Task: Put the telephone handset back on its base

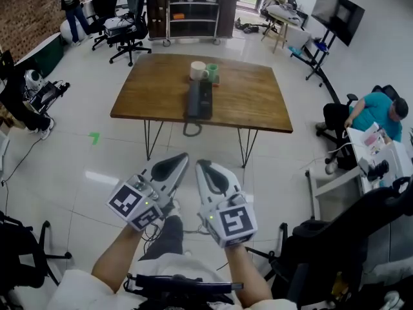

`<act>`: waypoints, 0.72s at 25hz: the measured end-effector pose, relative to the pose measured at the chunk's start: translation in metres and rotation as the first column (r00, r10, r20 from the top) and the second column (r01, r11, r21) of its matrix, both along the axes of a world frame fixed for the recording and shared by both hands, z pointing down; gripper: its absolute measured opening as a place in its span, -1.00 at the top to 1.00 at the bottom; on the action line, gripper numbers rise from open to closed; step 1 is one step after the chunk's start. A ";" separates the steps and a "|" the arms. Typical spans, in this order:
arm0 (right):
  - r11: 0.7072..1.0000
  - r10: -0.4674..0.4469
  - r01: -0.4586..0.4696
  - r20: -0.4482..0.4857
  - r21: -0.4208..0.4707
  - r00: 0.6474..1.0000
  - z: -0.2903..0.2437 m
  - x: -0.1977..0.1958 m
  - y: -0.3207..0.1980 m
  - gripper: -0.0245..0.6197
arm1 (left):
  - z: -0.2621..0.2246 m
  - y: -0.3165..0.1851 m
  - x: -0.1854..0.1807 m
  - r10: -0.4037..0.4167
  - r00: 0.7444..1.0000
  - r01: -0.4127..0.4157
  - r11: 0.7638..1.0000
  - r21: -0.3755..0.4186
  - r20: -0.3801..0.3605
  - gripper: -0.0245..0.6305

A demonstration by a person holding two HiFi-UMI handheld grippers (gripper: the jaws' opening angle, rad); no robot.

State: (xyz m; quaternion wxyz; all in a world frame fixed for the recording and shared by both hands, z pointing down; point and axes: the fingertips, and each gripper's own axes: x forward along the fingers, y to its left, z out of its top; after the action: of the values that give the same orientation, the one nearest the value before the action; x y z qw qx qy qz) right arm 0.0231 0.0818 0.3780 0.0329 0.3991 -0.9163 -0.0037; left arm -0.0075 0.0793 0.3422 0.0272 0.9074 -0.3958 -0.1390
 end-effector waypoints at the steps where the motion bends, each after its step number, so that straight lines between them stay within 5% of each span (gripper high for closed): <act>1: 1.000 -0.002 0.002 0.005 0.003 1.000 -0.002 0.002 0.008 0.91 | -0.002 0.008 0.000 -0.012 1.000 0.012 1.000 0.001 0.000 0.92; 18: 1.000 0.015 -0.015 0.023 0.004 1.000 -0.011 0.001 0.075 0.92 | -0.008 0.086 -0.005 -0.104 0.994 0.103 0.994 0.030 0.034 0.92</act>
State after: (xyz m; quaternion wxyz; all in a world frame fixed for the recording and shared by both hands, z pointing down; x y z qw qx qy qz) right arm 0.0242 0.1567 0.3671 0.0214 0.4059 -0.9137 -0.0007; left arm -0.0123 0.1648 0.3340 0.0001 0.8881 -0.4408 -0.1299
